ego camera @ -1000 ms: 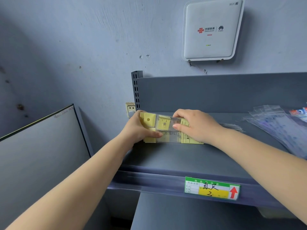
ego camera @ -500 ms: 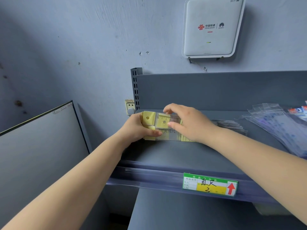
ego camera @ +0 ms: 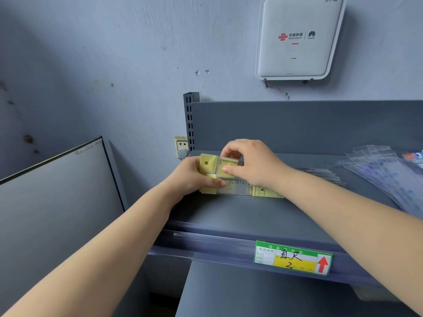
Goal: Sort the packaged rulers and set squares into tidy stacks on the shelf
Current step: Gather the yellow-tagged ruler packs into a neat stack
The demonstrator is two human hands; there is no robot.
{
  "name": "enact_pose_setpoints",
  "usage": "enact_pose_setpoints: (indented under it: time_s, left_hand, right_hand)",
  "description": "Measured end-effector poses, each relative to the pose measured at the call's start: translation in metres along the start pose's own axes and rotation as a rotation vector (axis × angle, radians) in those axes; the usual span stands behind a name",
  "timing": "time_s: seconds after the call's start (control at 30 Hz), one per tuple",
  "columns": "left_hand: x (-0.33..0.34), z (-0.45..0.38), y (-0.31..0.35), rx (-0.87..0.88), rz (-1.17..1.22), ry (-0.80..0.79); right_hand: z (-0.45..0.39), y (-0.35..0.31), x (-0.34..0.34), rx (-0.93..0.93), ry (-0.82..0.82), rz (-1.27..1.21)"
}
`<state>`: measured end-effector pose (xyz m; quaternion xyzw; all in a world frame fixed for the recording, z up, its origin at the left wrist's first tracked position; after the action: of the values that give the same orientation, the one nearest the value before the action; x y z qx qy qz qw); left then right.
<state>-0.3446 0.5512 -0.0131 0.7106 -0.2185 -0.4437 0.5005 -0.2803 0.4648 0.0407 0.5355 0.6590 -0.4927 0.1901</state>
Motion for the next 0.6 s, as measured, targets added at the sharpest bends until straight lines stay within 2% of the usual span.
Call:
enact_pose_setpoints:
  time_s: [0.33,0.6]
  left_hand:
    - [0.001,-0.003,-0.003,0.017,0.013,-0.021]
    - [0.001,-0.002,-0.003,0.003,0.016,-0.006]
  right_hand:
    - [0.001,0.000,-0.014,0.018,0.131,-0.087]
    - [-0.006,-0.007,-0.003,-0.001,-0.011,-0.033]
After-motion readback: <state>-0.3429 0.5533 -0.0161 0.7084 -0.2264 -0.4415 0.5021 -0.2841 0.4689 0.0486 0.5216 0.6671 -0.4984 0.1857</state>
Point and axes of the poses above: each hand's wrist, its own z-axis away from the middle knuckle, its own x-axis out of the palm, y = z × x, the point moved 9 cm from there along -z, towards the middle knuckle, and after that the axes turned 4 degrees about -z, right-handed, at the moved point
